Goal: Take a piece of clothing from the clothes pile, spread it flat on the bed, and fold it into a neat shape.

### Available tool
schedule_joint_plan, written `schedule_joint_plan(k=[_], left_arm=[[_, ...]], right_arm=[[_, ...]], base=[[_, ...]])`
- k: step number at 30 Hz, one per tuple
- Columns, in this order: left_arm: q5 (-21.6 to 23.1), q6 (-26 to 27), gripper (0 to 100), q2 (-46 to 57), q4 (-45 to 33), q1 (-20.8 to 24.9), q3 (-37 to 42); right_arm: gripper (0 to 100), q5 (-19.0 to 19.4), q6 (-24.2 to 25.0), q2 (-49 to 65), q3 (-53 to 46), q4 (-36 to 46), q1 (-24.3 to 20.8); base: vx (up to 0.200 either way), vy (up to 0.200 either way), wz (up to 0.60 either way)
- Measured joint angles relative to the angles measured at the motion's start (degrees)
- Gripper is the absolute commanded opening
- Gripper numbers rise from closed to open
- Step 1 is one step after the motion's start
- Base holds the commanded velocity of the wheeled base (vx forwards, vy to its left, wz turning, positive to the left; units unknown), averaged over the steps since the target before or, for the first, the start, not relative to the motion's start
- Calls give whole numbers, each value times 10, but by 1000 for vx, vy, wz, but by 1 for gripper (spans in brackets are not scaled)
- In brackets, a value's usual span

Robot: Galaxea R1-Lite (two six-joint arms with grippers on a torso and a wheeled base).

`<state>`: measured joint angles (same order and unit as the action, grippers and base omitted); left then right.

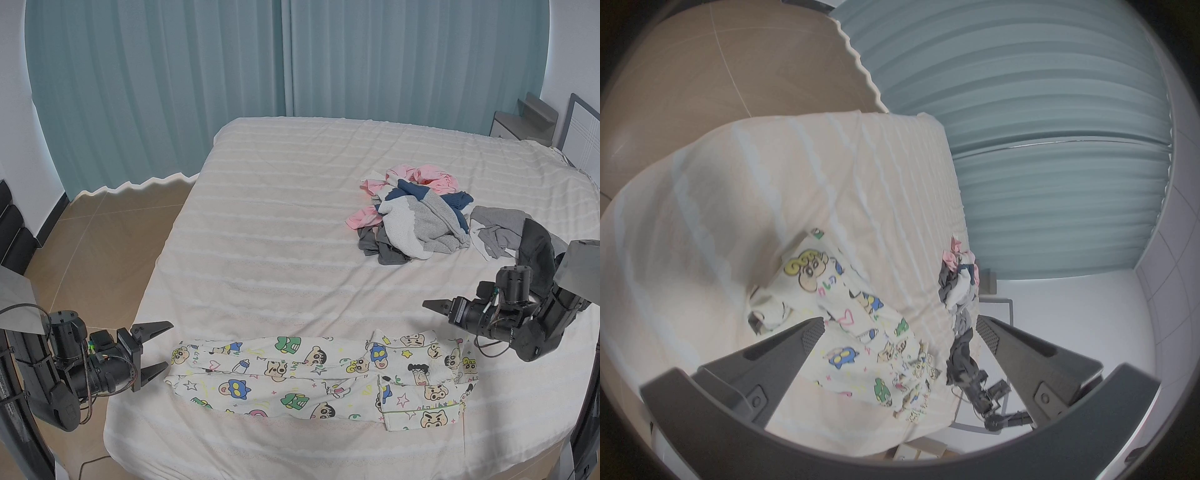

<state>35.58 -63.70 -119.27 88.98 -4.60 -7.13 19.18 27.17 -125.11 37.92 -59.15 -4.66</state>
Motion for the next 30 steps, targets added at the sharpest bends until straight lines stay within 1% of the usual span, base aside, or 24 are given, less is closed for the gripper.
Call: schedule_joint_plan(k=[4,8,11,18,30], left_arm=[[17,9,100,8,0,-1,23],[24,49,100,12,0,0,48],[26,57,100,11,0,2,56],[27,59,100,10,0,2,61],[27,59,100,8,0,2,61]], right_arm=[[100,-5,9,-18,70,55,-24],[100,-8,10,-50,103,68,-40],[100,-9,10,-71,109,69,-43],[100,-10,12,-101,113,66,-45],[100,-12,13,-108,99,59,-43]], base=[[0,0,0],[0,0,0],[0,0,0],[0,0,0],[0,0,0]])
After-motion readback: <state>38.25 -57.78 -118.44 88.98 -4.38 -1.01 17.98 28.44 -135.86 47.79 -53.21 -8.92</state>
